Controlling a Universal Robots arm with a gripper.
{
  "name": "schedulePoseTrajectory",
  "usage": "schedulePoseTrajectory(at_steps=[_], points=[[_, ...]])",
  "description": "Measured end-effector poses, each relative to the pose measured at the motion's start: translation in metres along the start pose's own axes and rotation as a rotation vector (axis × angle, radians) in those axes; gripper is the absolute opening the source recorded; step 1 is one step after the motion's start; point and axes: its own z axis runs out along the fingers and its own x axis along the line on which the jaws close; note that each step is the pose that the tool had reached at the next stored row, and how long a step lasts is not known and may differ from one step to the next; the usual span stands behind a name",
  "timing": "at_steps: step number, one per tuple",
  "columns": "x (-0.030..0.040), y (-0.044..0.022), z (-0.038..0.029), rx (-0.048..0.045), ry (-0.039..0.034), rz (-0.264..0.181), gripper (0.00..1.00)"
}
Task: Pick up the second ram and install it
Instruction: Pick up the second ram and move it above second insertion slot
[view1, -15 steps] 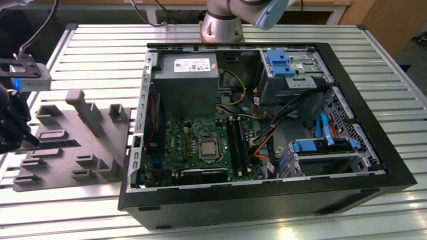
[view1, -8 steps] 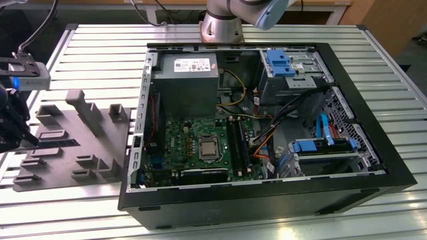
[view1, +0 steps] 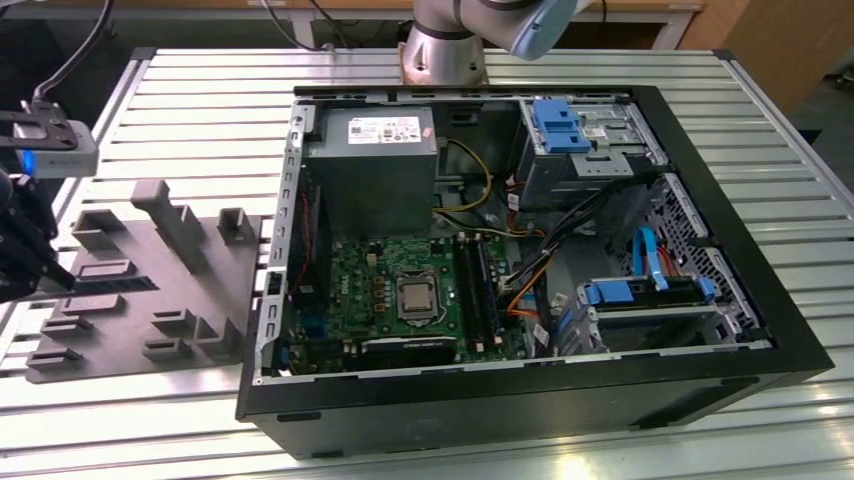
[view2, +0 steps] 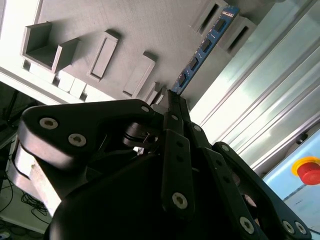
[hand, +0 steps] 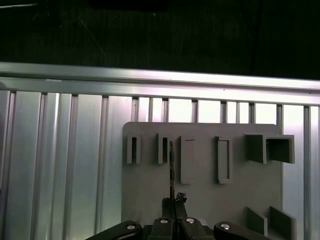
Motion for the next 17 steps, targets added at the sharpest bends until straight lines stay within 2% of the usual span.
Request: schedulePoseTrajectory(at_steps=[17], points=[[-0.0006,0.0005,-0.0104,0.0001,-0.0052,0.0,0.12]])
